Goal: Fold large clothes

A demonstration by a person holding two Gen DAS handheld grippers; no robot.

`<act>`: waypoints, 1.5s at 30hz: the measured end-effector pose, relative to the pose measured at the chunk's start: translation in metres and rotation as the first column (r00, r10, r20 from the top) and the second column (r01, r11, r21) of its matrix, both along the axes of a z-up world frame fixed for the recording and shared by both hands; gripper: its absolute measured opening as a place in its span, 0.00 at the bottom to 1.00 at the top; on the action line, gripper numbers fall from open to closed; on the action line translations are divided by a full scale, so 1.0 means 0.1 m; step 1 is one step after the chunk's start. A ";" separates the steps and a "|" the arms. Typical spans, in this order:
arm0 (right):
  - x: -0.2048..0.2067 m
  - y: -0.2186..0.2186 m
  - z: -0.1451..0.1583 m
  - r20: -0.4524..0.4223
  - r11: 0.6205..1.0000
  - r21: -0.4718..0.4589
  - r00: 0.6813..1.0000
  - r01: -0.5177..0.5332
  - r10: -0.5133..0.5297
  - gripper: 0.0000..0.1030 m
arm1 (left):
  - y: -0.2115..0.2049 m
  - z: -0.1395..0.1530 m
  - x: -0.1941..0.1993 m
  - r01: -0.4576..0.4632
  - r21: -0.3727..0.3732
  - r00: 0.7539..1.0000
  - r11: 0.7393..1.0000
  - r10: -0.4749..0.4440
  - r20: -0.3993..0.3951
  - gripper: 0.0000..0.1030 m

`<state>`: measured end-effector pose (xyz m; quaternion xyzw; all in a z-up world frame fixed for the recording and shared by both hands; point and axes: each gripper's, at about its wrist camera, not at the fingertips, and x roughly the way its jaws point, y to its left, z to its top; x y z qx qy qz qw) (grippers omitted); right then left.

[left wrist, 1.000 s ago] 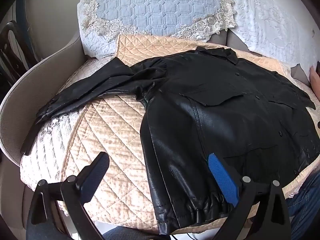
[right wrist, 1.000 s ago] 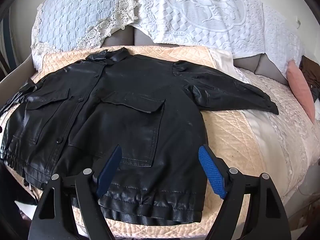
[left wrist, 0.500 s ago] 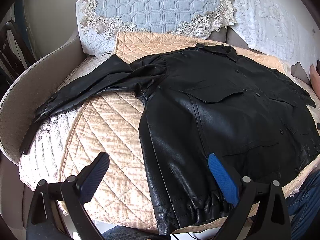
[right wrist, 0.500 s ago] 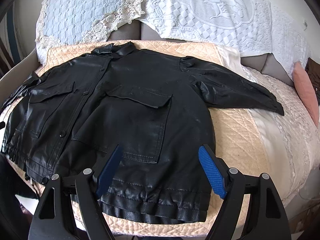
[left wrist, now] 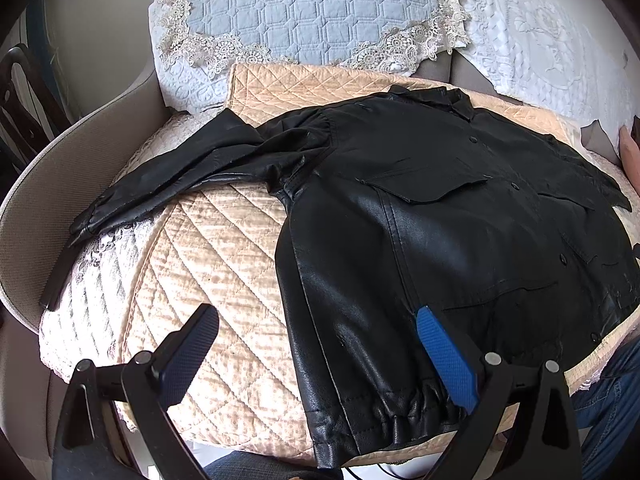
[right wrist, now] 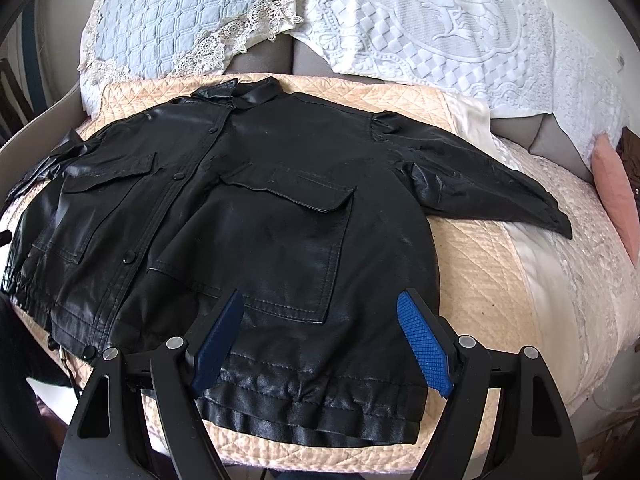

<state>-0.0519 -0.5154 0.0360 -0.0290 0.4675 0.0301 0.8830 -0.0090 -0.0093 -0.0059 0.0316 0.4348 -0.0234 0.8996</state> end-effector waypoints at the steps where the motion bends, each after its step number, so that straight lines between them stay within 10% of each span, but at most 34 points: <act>1: 0.00 0.00 0.00 0.000 1.000 0.000 1.000 0.001 -0.001 0.77 | 0.00 0.00 0.00 0.001 0.002 1.000 1.000 -0.001 0.000 0.98; 45: 0.01 0.00 -0.03 -0.008 1.000 -0.009 1.000 -0.006 0.006 0.77 | -0.01 -0.01 -0.01 0.013 0.005 1.000 1.000 -0.013 -0.009 0.98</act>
